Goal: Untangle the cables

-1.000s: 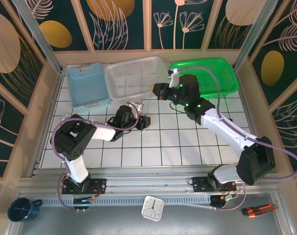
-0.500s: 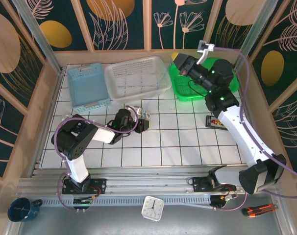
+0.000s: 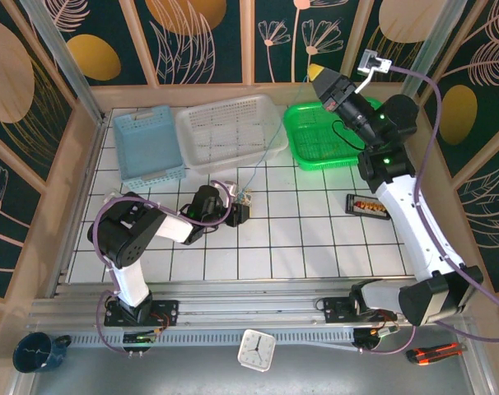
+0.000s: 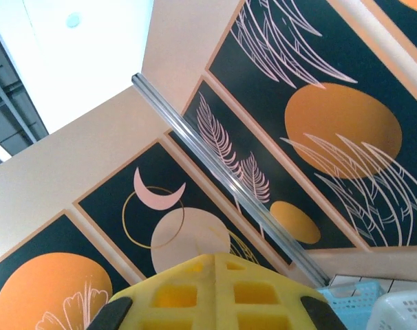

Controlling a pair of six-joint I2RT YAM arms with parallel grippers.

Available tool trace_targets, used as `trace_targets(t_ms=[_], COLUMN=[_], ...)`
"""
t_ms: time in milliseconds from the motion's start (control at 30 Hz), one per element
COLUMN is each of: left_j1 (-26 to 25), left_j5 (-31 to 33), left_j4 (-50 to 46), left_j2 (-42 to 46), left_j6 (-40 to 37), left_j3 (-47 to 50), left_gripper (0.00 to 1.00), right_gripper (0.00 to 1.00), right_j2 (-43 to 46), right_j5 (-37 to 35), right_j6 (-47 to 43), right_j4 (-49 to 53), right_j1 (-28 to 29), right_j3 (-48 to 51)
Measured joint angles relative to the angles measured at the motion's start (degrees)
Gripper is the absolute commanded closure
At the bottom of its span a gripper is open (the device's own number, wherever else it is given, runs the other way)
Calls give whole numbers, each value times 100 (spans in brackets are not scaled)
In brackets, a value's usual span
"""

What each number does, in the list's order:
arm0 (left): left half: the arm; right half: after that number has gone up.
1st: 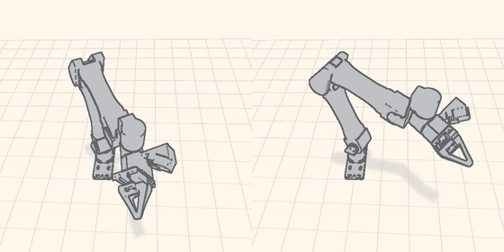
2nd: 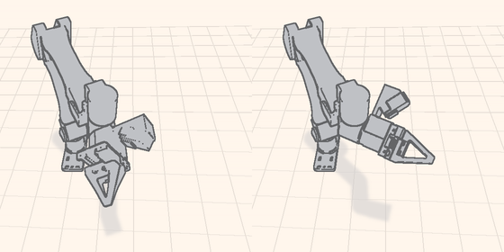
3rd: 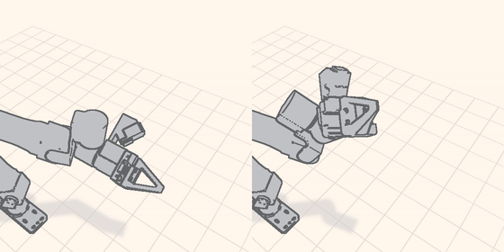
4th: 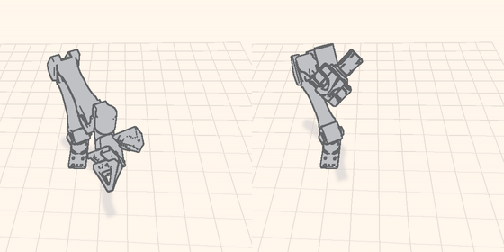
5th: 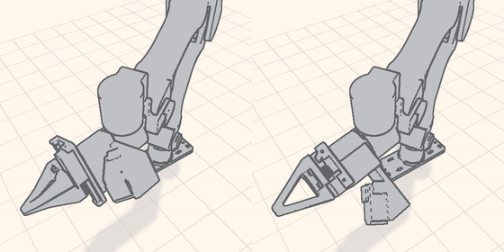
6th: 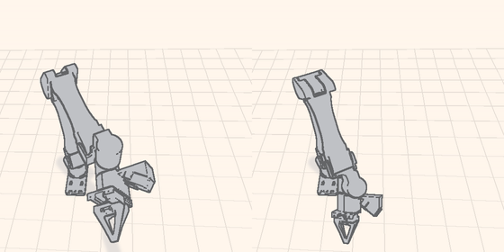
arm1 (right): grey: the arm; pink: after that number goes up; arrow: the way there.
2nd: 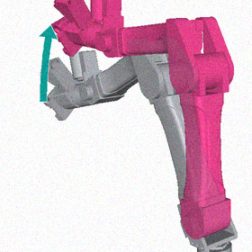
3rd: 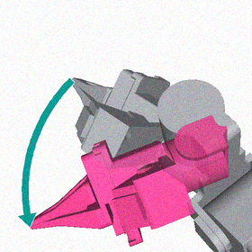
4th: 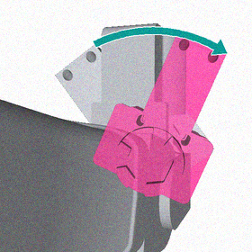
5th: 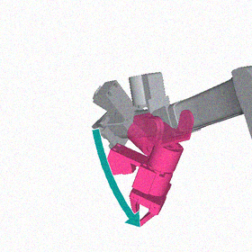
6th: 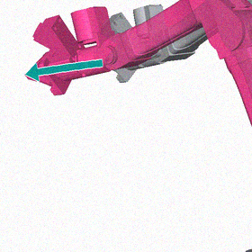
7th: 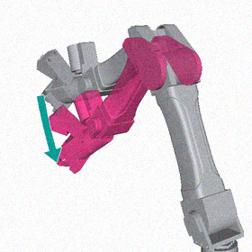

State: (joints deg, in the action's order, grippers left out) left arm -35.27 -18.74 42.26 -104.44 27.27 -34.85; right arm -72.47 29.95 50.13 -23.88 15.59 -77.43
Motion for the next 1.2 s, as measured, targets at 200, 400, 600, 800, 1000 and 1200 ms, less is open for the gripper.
trace_targets(t_ms=[200, 400, 600, 800, 1000, 1200], left_j1=[0, -2, -2, 0, 0, 0], left_j5=[-17, -20, -33, -33, -52, -201], left_j4=[22, 79, 83, 87, 131, 68], left_j2=[0, 0, 0, 0, 9, 286], left_j6=[0, 4, 28, 42, 94, 289], left_j3=[22, 48, 48, 59, 79, 79], left_gripper=[56, 56, 57, 57, 44, 24], right_gripper=[100, 100, 100, 100, 100, 100], right_j2=[-109, -247, -306, -507, -695, -748], right_j5=[76, 122, 151, 164, 223, 310], right_j6=[210, 437, 599, 883, 1051, 1163], right_j4=[-129, -452, -730, -852, -938, -1049], right_j1=[-372, -756, -866, -1281, -1379, -1377], right_j3=[-542, -1344, -1589, -1810, -2103, -2009])
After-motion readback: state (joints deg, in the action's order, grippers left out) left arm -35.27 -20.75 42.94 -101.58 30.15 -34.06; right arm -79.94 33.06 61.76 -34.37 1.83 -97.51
